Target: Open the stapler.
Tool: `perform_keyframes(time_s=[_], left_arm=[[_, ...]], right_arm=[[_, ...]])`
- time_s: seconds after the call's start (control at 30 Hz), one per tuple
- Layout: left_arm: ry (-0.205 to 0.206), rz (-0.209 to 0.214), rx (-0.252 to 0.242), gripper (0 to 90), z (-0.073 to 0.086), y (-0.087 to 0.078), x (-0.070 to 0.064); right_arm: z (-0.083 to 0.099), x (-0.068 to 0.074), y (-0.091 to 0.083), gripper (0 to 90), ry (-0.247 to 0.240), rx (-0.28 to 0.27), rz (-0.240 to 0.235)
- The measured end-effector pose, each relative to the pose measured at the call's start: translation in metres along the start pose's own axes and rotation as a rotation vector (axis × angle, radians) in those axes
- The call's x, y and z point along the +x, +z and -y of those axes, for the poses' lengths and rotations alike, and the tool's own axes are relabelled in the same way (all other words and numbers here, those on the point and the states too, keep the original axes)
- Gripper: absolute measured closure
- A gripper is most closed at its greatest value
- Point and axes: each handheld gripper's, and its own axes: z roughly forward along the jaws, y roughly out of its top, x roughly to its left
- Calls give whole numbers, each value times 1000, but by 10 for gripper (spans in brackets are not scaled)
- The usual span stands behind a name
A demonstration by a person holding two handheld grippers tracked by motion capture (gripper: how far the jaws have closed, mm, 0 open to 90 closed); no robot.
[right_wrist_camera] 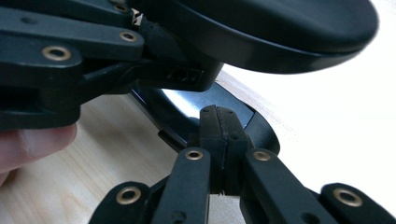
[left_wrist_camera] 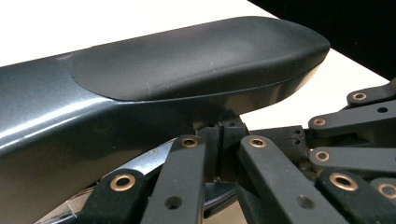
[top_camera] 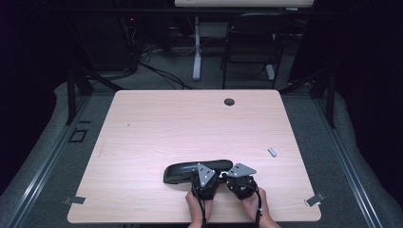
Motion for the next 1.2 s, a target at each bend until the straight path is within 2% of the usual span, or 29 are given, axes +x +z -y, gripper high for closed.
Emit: perform_keyframes(time_s=[0.23,0.27,0.33,0.4,0.43,0.53,0.63,0.67,0.9,1.2], left_arm=[[-24,4,6,900,-1,0,1],[-22,11,6,900,-1,0,1],[10,18,23,900,-2,1,0],[12,18,25,900,-2,2,0],[-23,15,22,900,-1,3,1],[-42,19,15,900,-1,4,1],[-34,26,3,900,-1,2,-1],[-23,22,5,900,-1,2,-2],[-11,11,-13,900,0,2,-3],[-16,14,-20,900,0,3,-2]], right_arm=[[1,-1,0,900,-2,1,-2],[0,-1,0,900,2,2,-3],[0,-1,0,900,1,2,-4],[0,-1,0,900,2,1,-4],[0,-1,0,900,1,2,-3],[0,-1,0,900,2,1,-7],[0,-1,0,900,1,2,-4],[0,-1,0,900,1,2,-4],[0,-2,0,900,2,0,-8],[3,-3,0,900,16,-17,-18]])
